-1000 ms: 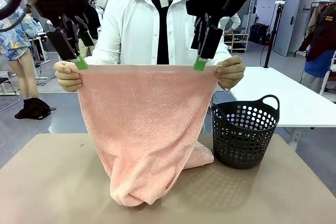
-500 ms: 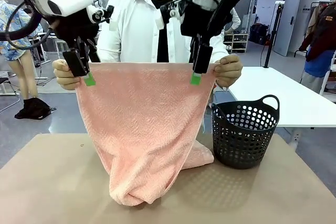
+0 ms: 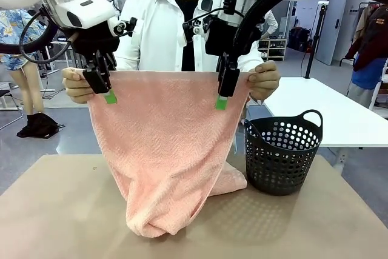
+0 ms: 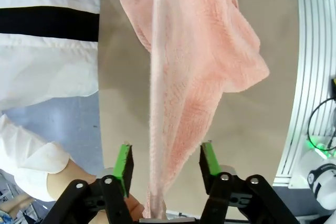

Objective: Fold the towel.
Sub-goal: Grab the top end of the 100 cm Hotel Towel extended by the human.

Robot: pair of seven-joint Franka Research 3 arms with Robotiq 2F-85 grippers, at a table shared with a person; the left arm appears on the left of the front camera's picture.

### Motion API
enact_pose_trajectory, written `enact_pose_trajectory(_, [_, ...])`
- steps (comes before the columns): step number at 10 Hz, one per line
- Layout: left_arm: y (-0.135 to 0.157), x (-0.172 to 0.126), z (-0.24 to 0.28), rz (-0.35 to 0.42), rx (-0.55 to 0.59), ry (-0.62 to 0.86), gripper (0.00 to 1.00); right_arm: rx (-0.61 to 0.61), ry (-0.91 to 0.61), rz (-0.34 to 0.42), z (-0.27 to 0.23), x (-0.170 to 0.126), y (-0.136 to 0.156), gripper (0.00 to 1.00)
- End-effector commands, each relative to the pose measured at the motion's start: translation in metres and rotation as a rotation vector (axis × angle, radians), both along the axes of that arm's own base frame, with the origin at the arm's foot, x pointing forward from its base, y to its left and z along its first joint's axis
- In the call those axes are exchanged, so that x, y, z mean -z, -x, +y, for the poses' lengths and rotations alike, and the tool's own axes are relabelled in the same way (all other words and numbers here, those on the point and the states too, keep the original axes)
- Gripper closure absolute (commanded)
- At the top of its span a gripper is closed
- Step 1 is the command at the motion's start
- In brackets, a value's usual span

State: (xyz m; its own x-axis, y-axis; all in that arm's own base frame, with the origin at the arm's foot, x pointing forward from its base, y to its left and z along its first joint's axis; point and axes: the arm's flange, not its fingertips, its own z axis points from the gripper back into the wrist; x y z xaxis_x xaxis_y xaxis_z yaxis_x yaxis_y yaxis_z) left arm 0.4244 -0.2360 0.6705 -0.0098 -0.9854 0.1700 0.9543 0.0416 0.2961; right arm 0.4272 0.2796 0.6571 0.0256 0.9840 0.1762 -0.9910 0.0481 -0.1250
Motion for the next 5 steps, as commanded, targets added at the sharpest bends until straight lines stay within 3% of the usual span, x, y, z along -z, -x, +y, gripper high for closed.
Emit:
enact_pose_trajectory(1, [-0.0008,-0.0053,0.0007,-0.011,-0.026,-0.014,1.00,0.013,-0.010,0.015,-0.0005,0.0077,0.0036,1.00])
enact_pose_trajectory(5, [0.0057,-0.0040,0.0014,-0.016,-0.025,-0.022,1.00,0.025,-0.008,0.015,0.0017,0.0101,0.0048,1.00])
